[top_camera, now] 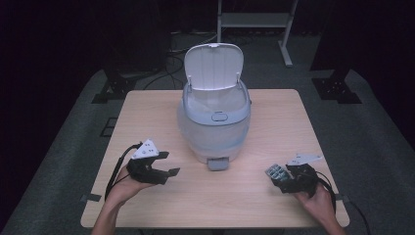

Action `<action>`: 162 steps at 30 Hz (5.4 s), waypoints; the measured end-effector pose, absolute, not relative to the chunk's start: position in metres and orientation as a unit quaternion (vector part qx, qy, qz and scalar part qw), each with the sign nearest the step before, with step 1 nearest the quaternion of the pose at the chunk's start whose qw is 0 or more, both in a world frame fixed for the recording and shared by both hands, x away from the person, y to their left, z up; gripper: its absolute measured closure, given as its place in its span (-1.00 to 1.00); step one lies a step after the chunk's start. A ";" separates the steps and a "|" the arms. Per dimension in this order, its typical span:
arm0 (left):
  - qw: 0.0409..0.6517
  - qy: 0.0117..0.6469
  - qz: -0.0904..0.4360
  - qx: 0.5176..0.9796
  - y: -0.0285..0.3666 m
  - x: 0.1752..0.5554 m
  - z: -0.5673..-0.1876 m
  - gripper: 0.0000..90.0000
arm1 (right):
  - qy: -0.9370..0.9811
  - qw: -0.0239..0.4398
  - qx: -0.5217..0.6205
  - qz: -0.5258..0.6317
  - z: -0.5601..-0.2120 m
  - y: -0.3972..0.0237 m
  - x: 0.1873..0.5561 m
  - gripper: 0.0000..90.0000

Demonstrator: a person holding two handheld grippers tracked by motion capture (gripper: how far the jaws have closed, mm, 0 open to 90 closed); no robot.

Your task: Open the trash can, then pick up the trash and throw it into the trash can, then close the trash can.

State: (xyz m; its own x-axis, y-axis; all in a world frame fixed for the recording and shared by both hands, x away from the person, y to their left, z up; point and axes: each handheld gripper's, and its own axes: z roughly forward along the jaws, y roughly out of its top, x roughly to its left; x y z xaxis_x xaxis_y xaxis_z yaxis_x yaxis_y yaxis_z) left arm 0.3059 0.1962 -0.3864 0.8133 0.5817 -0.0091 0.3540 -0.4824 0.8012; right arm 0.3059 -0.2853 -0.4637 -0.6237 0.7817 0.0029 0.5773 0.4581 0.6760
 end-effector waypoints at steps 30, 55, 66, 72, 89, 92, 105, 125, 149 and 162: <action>0.410 0.291 0.136 0.854 0.202 0.302 -0.408 -0.56 | 0.848 0.140 0.407 0.309 -0.470 -0.276 0.313 -0.28; 0.401 0.295 0.134 0.857 0.204 0.303 -0.415 -0.62 | 0.839 0.120 0.397 0.352 -0.401 -0.290 0.326 -0.28; 0.396 0.294 0.131 0.860 0.206 0.307 -0.418 -0.62 | 0.844 0.115 0.380 0.361 -0.360 -0.285 0.337 -0.28; 0.400 0.293 0.131 0.858 0.206 0.306 -0.418 -0.62 | 0.849 0.114 0.368 0.362 -0.341 -0.279 0.342 -0.28; 0.400 0.289 0.128 0.860 0.203 0.308 -0.418 -0.62 | 0.857 0.109 0.344 0.367 -0.273 -0.260 0.353 -0.28; 0.400 0.286 0.127 0.861 0.202 0.308 -0.418 -0.62 | 0.861 0.115 0.335 0.365 -0.258 -0.257 0.354 -0.28; 0.400 0.293 0.123 0.860 0.205 0.309 -0.421 -0.62 | 0.862 0.111 0.316 0.381 -0.208 -0.247 0.364 -0.28; 0.395 0.295 0.123 0.862 0.205 0.307 -0.422 -0.62 | 0.875 0.106 0.297 0.368 -0.180 -0.218 0.389 -0.28; 0.396 0.296 0.123 0.861 0.207 0.307 -0.421 -0.62 | 0.887 0.106 0.270 0.360 -0.162 -0.183 0.404 -0.28; 0.395 0.296 0.123 0.861 0.208 0.306 -0.421 -0.62 | 0.893 0.101 0.259 0.353 -0.165 -0.162 0.419 -0.28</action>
State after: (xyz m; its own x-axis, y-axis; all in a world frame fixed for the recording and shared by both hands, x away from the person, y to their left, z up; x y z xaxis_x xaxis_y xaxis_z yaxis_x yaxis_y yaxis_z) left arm 0.3063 0.2082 -0.4212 0.7943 0.6071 -0.0226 0.4125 -0.5117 0.7536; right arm 0.4195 -0.1618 -0.1648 -0.8454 0.5342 0.0023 0.3915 0.6166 0.6830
